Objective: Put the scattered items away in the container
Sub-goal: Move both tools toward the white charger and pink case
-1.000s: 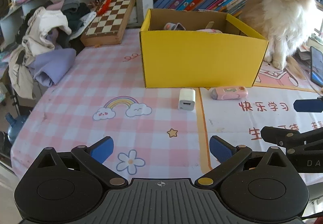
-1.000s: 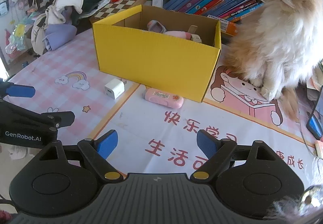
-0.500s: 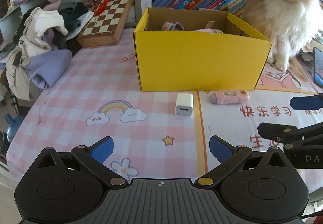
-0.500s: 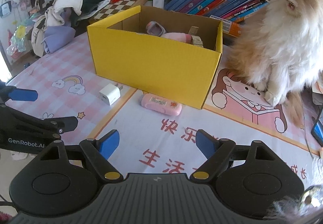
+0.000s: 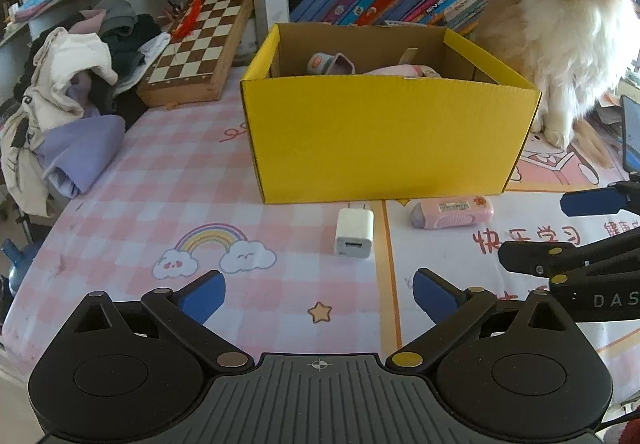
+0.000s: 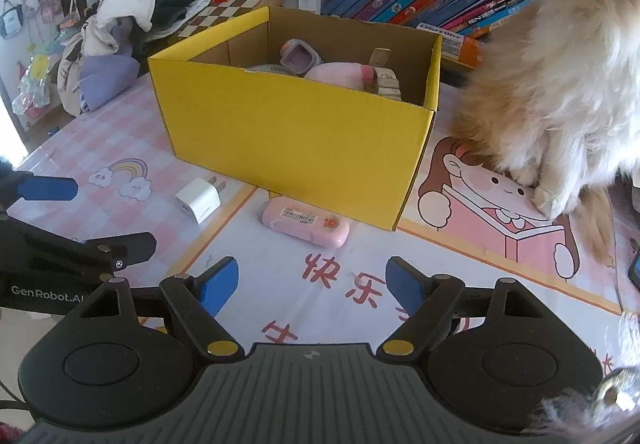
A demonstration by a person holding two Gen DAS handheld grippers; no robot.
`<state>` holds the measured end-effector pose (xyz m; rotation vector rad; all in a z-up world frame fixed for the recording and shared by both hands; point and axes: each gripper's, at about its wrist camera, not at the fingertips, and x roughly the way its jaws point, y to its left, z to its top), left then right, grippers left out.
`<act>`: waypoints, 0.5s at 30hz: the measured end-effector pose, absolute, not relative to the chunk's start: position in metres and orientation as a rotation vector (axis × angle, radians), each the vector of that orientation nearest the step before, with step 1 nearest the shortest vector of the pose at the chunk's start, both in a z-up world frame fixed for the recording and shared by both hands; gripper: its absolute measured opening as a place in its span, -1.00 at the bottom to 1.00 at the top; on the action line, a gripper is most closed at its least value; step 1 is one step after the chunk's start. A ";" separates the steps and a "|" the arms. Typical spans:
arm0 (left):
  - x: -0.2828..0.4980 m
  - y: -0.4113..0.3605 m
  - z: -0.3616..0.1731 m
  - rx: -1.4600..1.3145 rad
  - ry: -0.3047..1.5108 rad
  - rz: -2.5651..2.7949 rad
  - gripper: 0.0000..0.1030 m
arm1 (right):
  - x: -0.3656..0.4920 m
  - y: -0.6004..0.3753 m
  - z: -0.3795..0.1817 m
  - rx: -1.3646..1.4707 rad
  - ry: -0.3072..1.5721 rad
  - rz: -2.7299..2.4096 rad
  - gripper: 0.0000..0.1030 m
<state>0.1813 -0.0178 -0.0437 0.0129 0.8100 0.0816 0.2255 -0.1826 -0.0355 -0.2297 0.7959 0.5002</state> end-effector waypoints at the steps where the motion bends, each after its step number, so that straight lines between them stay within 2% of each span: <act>1: 0.183 -0.018 -0.044 0.015 0.811 0.082 0.95 | 0.227 -0.183 -0.036 -0.228 0.795 0.502 0.57; 8: 0.193 -0.021 -0.046 0.033 0.821 0.080 0.95 | 0.239 -0.183 -0.038 -0.221 0.800 0.510 0.53; 15: 0.202 -0.025 -0.050 0.040 0.832 0.058 0.81 | 0.248 -0.185 -0.044 -0.210 0.815 0.520 0.40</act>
